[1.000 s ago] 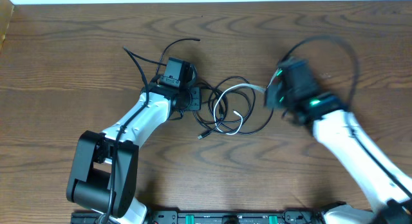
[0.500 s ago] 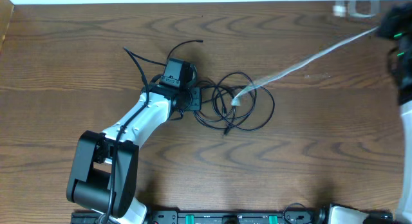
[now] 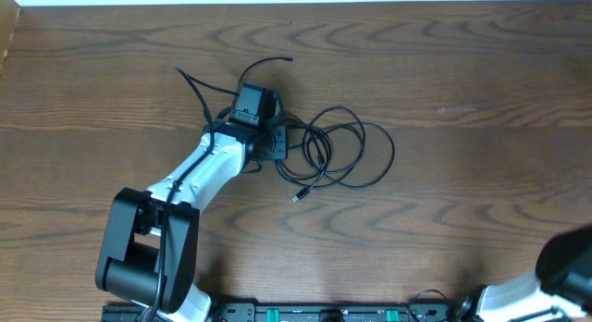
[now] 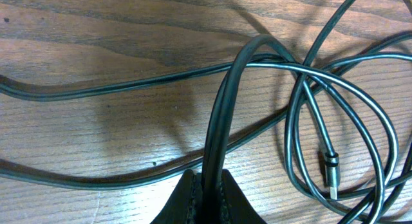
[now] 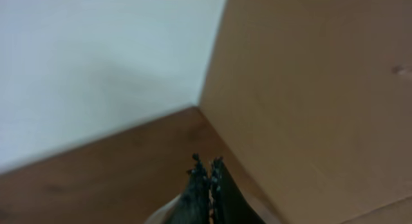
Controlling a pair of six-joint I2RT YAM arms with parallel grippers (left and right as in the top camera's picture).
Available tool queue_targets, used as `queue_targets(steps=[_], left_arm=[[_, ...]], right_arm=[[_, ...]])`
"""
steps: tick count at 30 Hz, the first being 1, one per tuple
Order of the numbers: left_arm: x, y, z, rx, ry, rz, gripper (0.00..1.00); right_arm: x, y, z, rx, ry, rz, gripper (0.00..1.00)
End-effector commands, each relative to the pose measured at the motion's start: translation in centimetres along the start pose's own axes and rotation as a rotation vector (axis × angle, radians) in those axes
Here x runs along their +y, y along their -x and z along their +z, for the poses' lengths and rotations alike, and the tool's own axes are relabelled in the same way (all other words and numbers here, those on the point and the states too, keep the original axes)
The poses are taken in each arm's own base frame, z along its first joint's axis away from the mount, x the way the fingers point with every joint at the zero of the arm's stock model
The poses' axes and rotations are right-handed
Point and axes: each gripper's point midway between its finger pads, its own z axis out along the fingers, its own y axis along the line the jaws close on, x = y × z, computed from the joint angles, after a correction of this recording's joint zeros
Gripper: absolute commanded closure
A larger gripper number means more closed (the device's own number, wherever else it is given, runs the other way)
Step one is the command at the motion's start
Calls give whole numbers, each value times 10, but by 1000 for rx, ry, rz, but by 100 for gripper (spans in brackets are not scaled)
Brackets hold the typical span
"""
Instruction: Untangle cables
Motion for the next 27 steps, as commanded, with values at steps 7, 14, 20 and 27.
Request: queue_targets(steps=[7, 14, 20, 27], left_arm=[[1, 5, -4, -17, 16, 12, 92], [1, 5, -4, -17, 16, 12, 91], [1, 5, -4, -18, 15, 12, 91], [1, 5, -4, -17, 15, 12, 91]], right_arm=[[-95, -91, 65, 217, -268, -170, 99], [-186, -109, 51, 238, -348, -156, 99], [-215, -162, 50, 304, -200, -22, 99], [-241, -225, 45, 426, -235, 131, 70]])
